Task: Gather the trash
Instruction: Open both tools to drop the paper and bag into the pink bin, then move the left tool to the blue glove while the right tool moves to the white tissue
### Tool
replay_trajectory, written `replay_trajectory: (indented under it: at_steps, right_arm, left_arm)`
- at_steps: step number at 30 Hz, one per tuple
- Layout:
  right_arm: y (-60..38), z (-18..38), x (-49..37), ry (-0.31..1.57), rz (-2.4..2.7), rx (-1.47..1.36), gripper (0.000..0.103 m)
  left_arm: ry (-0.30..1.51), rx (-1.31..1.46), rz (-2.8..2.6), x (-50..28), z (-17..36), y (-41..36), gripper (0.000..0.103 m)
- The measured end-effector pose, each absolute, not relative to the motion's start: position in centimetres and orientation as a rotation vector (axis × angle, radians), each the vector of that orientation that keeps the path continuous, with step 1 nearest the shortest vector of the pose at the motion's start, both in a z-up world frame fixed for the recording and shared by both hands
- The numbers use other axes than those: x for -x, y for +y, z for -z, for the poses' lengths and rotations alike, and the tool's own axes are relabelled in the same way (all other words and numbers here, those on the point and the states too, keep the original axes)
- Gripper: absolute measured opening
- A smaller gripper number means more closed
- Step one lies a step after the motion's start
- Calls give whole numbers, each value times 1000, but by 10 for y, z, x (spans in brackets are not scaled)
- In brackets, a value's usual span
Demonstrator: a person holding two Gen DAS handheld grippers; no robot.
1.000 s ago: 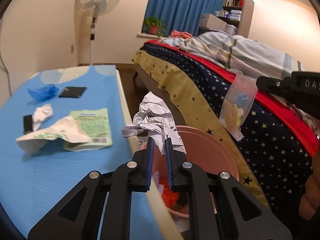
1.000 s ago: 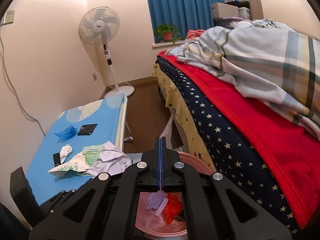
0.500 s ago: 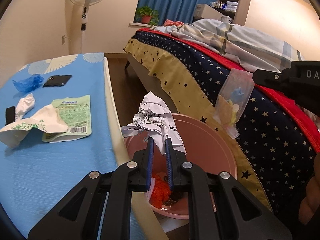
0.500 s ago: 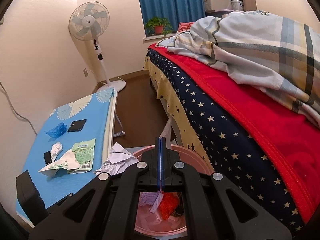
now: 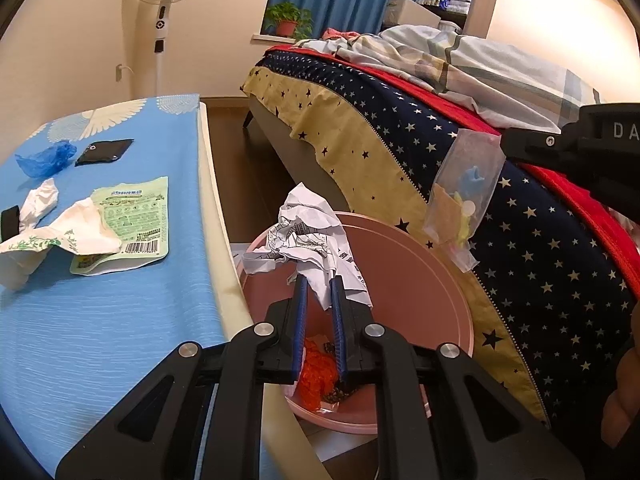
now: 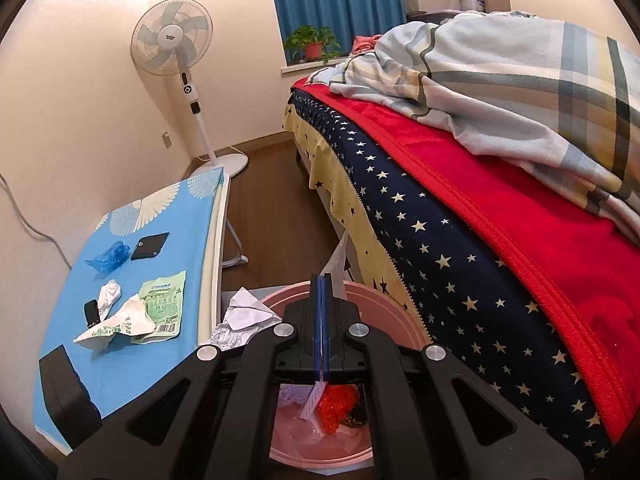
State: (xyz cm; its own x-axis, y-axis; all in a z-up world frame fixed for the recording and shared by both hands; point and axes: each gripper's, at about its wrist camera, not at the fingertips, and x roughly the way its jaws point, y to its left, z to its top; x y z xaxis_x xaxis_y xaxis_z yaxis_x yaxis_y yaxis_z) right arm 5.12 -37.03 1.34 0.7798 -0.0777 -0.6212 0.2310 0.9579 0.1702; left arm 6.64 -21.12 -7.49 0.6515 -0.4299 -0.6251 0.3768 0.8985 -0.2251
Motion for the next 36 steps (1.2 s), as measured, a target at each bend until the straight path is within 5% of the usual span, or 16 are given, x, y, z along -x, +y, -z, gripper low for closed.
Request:
replay_trajectory:
  at_steps: [8, 13, 36]
  right_arm:
    - [-370, -12, -51, 665, 176, -240, 4]
    - [-373, -11, -51, 674, 191, -245, 5]
    - [-332, -54, -45, 572, 17, -258, 7]
  left_arm:
    - [759, 91, 491, -68, 79, -214, 16]
    - [770, 110, 495, -69, 82, -213, 31]
    - [612, 152, 380, -44, 20, -137, 30]
